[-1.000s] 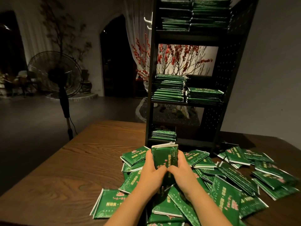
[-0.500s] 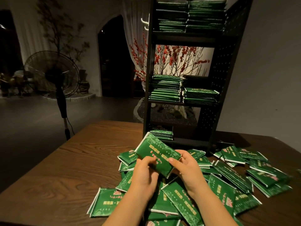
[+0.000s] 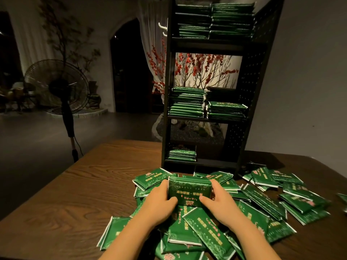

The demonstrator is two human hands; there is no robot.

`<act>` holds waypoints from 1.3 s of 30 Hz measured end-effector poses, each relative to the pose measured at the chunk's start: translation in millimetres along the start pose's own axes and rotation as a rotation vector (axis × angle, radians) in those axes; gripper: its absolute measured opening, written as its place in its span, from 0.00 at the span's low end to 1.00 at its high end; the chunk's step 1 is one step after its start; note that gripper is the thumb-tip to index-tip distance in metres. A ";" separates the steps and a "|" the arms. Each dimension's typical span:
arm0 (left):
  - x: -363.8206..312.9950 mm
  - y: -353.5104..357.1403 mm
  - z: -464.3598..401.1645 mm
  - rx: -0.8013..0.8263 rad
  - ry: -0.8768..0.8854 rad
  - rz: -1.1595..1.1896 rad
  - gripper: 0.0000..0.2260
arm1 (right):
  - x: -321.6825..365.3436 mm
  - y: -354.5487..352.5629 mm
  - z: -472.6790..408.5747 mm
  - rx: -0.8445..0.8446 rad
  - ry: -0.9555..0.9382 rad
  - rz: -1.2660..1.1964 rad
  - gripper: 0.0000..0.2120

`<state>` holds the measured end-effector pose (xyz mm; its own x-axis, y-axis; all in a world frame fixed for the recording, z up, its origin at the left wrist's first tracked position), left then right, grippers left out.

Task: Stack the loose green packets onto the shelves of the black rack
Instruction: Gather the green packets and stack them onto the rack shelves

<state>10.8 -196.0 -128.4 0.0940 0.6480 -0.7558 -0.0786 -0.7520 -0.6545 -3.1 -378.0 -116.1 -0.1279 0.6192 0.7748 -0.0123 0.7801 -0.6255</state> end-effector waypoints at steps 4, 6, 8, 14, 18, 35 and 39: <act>-12.6 -5.9 -7.5 0.024 0.039 0.024 0.10 | 9.7 -17.2 -0.6 -0.055 -0.028 0.008 0.26; -26.3 -14.4 -11.5 0.038 0.057 0.129 0.10 | 21.2 -31.7 -1.3 -0.094 -0.042 -0.142 0.10; -48.6 -25.2 -16.9 0.017 0.099 0.192 0.14 | 27.7 -49.2 -7.4 -0.150 -0.073 -0.336 0.06; -107.8 -34.8 -40.4 0.074 0.202 0.246 0.12 | 42.7 -99.0 -27.4 -0.238 -0.092 -0.604 0.07; -147.5 -45.4 -62.5 0.013 0.167 0.480 0.01 | 63.1 -135.5 -37.7 -0.292 -0.106 -0.823 0.07; -228.0 -36.6 -124.7 0.068 -0.161 1.164 0.10 | 83.1 -193.2 -115.3 -0.296 0.186 -1.099 0.13; -225.7 -32.7 -129.2 0.059 -0.197 1.216 0.09 | 78.0 -189.7 -123.0 -0.287 0.213 -1.140 0.18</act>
<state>120.4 -333.3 66.1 -0.2223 -0.4584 -0.8605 -0.0555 -0.8752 0.4805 111.3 -466.7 74.3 -0.0201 -0.4616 0.8868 0.2134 0.8646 0.4549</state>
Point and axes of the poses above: each hand's wrist, its own z-axis away from the middle knuckle, its own y-axis out of the palm, x = y × z, the point moved 9 cm from there along -z, towards the middle knuckle, and after that the axes turned 3 degrees about -y, right-handed, at the moved point
